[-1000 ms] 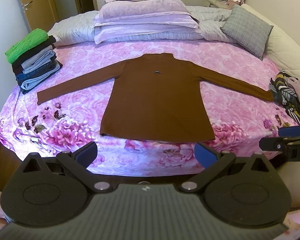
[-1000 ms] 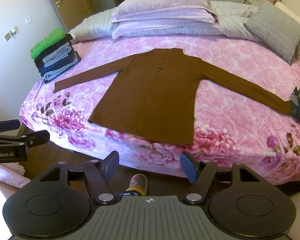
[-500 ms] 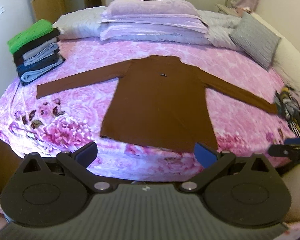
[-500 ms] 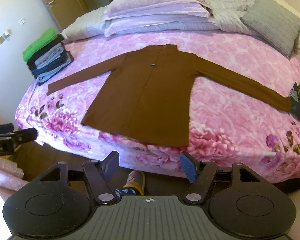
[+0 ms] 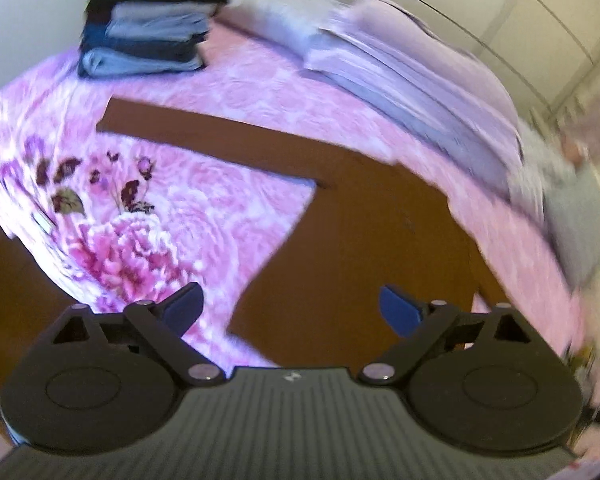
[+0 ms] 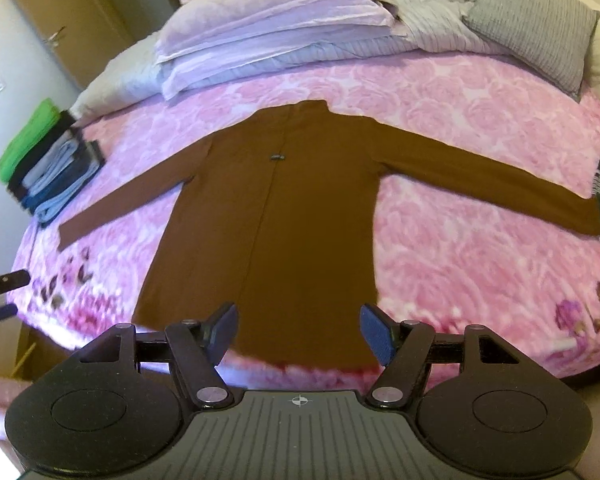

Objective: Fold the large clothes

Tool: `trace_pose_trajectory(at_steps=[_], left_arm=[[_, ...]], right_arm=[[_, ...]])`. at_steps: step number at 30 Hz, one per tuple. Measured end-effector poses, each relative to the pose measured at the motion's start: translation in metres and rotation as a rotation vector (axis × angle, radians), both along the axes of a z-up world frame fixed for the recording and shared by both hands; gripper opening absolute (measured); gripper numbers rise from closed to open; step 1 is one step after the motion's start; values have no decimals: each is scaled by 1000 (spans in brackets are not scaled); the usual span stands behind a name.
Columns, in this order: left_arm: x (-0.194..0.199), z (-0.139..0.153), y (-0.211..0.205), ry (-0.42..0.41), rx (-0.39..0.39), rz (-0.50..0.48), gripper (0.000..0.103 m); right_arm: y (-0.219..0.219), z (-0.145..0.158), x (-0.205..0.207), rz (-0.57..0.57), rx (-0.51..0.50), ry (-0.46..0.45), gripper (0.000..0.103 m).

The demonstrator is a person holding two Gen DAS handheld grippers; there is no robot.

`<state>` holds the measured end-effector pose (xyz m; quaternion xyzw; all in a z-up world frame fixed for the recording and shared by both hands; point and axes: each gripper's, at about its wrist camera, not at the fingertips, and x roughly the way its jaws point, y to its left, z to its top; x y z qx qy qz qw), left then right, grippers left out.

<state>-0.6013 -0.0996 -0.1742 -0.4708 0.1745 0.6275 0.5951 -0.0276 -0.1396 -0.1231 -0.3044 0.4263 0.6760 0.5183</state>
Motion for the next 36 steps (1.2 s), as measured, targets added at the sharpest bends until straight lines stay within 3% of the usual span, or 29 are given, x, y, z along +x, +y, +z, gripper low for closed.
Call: trace_pose_trajectory(at_steps=[9,15,20,24,28,32,36], left_arm=[[-61,-72,174,-147,-44,268,80],[-138,-140,241,-214,-25,447,71],[-184,-181,260,-266,-19,579,57],[-198,-199,264,-284,-14,645,40],[-201,-212,271,-259,-3,668,30],[-197,-215,275,-203,14,694,3],[-174,-188,288,-157,82,631,1]], right_arm=[[137,-53,-48,-121,-77,-72,65],[200,-111,-83,-127,-126,-137,65],[217,-154,-96,-130,-176,-196,65],[220,-175,-98,-132,-219,-216,65],[222,-186,-95,-136,-233,-232,65],[224,-191,-87,-145,-226,-241,65],[226,-193,-71,-152,-217,-243,65]])
